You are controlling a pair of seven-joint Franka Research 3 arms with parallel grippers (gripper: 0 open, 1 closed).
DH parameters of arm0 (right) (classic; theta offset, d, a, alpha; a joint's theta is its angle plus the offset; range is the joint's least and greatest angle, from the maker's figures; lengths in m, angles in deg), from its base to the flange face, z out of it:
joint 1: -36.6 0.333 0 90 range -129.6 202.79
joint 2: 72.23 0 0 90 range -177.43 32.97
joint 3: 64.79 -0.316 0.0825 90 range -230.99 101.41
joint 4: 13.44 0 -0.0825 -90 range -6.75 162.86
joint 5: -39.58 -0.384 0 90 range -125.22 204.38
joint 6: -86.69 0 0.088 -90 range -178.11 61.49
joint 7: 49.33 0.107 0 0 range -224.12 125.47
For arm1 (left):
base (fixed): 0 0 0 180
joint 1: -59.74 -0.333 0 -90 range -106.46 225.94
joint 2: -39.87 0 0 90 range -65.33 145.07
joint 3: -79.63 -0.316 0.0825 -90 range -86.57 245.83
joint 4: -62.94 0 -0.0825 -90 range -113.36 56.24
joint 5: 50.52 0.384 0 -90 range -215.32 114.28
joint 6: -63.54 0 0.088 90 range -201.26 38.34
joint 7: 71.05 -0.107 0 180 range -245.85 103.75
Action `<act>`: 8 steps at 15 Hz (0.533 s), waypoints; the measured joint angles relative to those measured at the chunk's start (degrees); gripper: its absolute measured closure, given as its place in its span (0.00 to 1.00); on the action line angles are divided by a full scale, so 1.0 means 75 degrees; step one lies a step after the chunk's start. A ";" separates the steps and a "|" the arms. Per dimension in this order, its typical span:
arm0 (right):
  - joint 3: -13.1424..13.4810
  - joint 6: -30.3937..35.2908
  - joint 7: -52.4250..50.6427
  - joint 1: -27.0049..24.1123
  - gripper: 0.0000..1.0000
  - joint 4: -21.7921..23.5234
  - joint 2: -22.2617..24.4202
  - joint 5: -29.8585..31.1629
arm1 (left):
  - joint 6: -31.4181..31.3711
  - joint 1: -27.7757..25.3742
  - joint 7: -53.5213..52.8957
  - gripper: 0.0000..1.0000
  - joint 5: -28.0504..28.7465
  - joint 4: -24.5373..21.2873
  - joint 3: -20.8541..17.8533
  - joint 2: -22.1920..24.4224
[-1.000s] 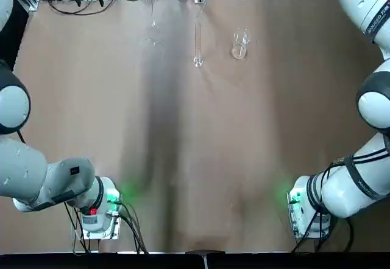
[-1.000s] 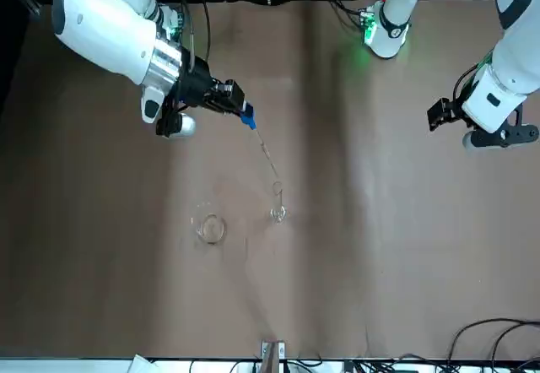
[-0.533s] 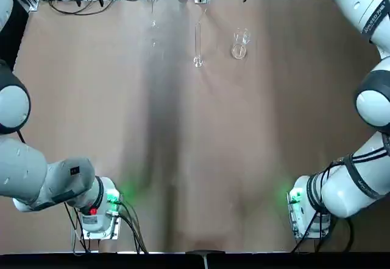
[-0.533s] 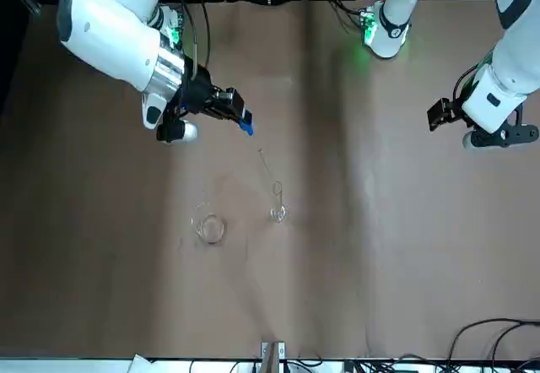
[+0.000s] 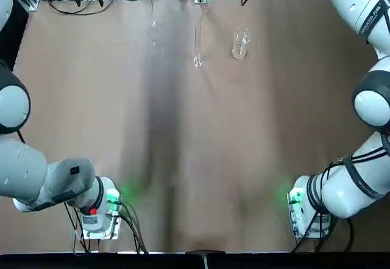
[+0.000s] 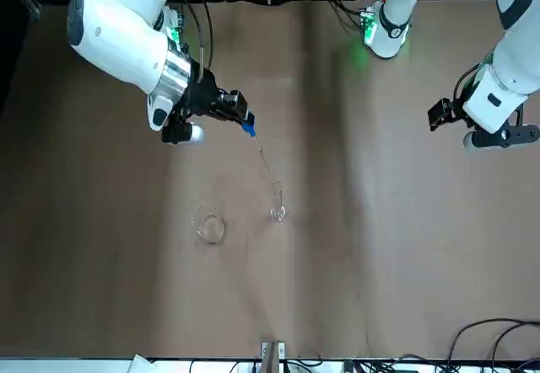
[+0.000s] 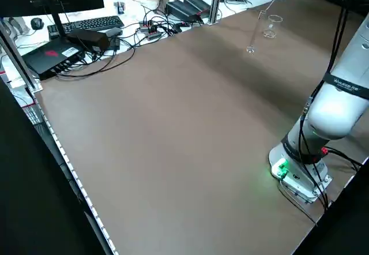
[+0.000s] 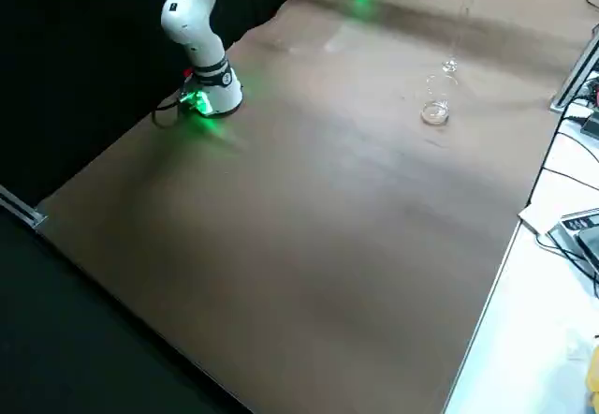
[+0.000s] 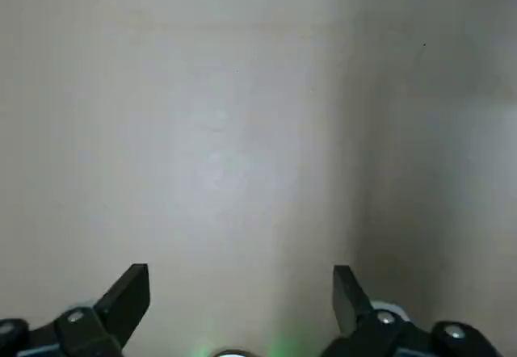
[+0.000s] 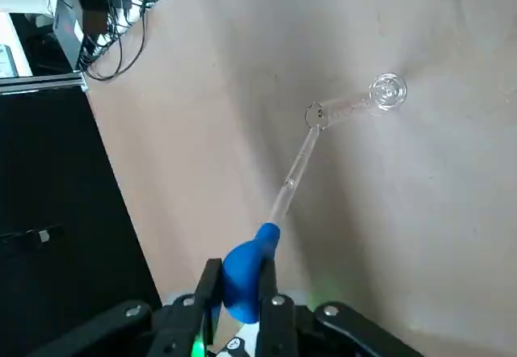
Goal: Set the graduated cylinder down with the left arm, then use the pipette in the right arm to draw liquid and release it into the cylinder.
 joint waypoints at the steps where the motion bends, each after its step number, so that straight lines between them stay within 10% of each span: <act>1: 0.0000 -0.0004 0.0000 0.0019 0.77 0.0002 -0.0013 0.0006 | 0.0000 0.0000 0.0000 0.00 0.0000 0.0000 0.0000 0.0000; 8: 0.0000 -0.0162 0.0000 0.0110 0.77 0.0004 -0.0137 0.0088 | -0.0010 -0.0027 0.0000 0.00 0.0000 0.0002 -0.0003 0.0000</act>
